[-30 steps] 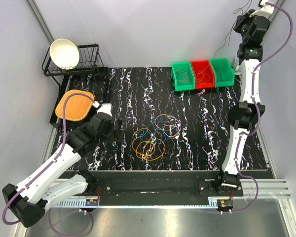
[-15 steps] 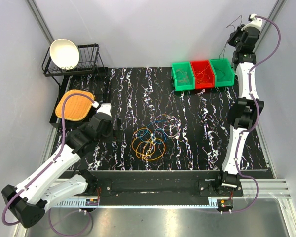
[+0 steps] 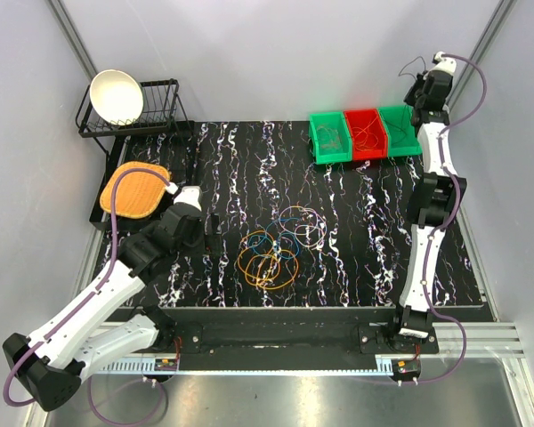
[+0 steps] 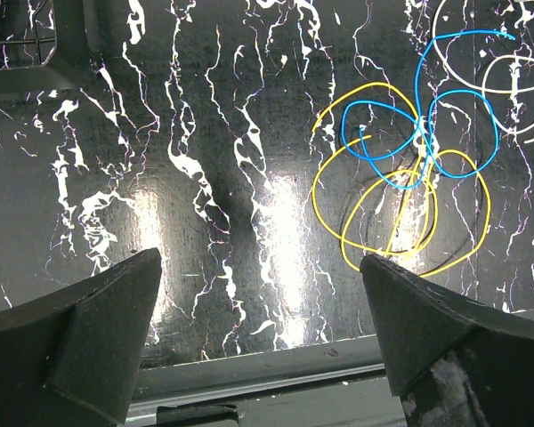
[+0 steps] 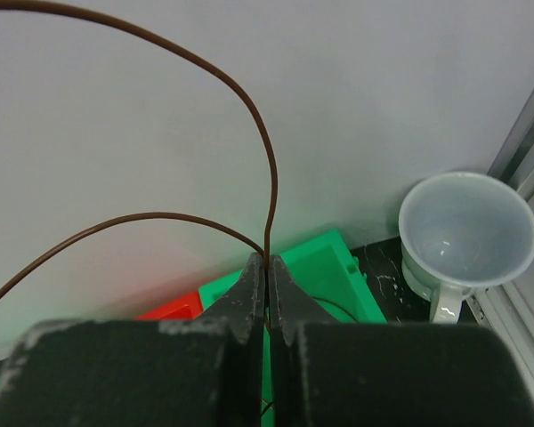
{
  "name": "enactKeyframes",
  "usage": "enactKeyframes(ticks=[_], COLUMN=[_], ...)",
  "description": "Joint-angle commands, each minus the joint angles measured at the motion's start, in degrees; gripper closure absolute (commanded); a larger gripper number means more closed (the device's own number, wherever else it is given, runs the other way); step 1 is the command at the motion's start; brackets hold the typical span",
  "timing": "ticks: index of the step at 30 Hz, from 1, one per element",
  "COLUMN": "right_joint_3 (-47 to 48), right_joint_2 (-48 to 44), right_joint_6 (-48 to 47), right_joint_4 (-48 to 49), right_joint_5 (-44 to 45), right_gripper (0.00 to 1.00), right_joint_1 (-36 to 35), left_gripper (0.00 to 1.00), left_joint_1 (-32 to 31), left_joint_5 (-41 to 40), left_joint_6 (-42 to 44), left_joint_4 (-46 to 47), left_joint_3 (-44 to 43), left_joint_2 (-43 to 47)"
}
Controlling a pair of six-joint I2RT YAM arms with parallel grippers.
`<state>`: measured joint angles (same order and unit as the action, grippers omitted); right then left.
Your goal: Untangle the cables
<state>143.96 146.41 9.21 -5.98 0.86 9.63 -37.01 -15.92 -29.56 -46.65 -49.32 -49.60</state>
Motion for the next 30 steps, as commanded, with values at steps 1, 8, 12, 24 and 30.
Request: enactKeyframes(ticks=[1, 8, 12, 24, 30], right_joint_3=[1.1, 1.4, 1.8, -3.7, -9.0], right_joint_2=[0.5, 3.0, 5.5, 4.9, 2.1], right_joint_6=[-0.7, 0.6, 0.6, 1.7, 3.0], right_joint_4=[1.9, 2.4, 1.8, 1.4, 1.2], right_joint_5=[-0.6, -2.9, -5.3, -4.8, -3.8], right_gripper=[1.0, 1.0, 1.0, 1.0, 1.0], right_joint_1=[0.7, 0.7, 0.7, 0.7, 0.7], left_gripper=[0.02, 0.02, 0.02, 0.02, 0.02], left_joint_1=[0.3, 0.4, 0.6, 1.1, 1.2], left_joint_5=[-1.8, -1.7, -1.6, -1.1, -1.1], left_joint_6=[0.6, 0.6, 0.6, 0.6, 0.6], left_joint_4=[2.2, 2.1, 2.2, 2.2, 2.3], left_joint_3=[0.4, 0.3, 0.4, 0.2, 0.4], left_joint_2=[0.5, 0.4, 0.3, 0.5, 0.8])
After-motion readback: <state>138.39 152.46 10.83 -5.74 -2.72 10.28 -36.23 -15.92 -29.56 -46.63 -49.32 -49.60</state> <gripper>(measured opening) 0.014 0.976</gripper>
